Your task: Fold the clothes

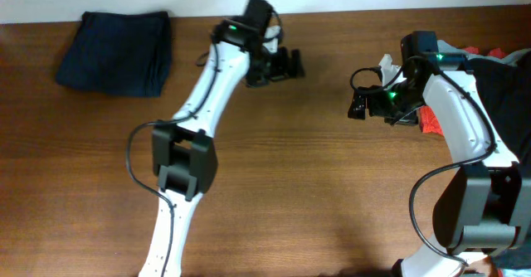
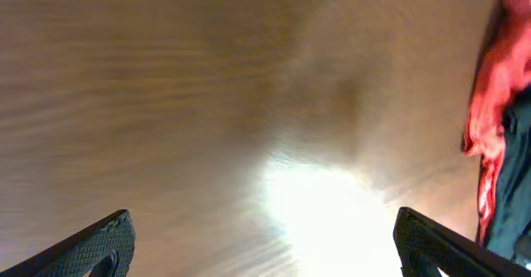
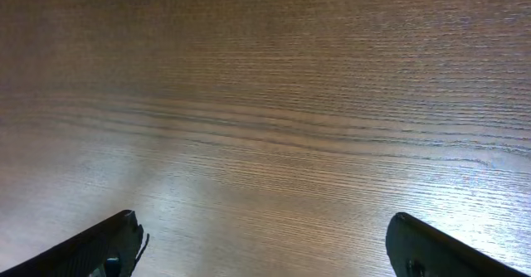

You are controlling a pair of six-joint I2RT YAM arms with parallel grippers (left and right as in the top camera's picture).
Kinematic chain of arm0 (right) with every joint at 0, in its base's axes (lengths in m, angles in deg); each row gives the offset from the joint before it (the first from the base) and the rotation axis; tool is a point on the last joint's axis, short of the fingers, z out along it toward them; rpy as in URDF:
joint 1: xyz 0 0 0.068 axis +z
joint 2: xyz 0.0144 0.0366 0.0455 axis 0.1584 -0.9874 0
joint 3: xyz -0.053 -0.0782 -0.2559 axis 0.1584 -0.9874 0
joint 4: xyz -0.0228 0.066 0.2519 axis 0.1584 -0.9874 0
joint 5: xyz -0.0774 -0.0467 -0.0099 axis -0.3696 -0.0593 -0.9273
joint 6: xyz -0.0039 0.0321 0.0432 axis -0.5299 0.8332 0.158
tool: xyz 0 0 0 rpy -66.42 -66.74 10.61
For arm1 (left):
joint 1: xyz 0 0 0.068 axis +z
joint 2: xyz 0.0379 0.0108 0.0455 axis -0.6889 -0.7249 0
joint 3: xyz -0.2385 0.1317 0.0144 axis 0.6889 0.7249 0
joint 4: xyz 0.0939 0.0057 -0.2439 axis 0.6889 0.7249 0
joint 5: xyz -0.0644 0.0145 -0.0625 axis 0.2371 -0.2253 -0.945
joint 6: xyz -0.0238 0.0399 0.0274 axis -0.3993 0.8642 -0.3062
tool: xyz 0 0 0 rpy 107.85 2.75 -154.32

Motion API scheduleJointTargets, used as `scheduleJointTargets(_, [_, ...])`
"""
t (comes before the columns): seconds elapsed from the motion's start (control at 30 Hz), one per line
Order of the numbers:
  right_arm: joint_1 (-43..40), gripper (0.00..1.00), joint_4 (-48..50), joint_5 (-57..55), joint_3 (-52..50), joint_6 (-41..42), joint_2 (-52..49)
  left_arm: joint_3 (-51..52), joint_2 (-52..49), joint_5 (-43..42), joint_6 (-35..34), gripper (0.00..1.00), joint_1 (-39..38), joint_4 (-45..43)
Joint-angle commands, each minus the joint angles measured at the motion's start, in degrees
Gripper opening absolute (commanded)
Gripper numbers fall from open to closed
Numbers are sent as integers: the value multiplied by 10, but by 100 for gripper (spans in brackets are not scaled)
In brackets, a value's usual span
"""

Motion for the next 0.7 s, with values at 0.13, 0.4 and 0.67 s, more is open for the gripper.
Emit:
scheduleJointTargets(0.13, [-2, 99, 0, -5, 3, -1, 2, -8, 18, 8, 7, 99, -54, 3])
scheduleJointTargets(0.4, [-2, 99, 0, -5, 3, -1, 2, -8, 18, 8, 7, 99, -89, 3])
scheduleJointTargets(0.67, [-2, 99, 0, -5, 3, -1, 2, -8, 18, 8, 7, 99, -91, 3])
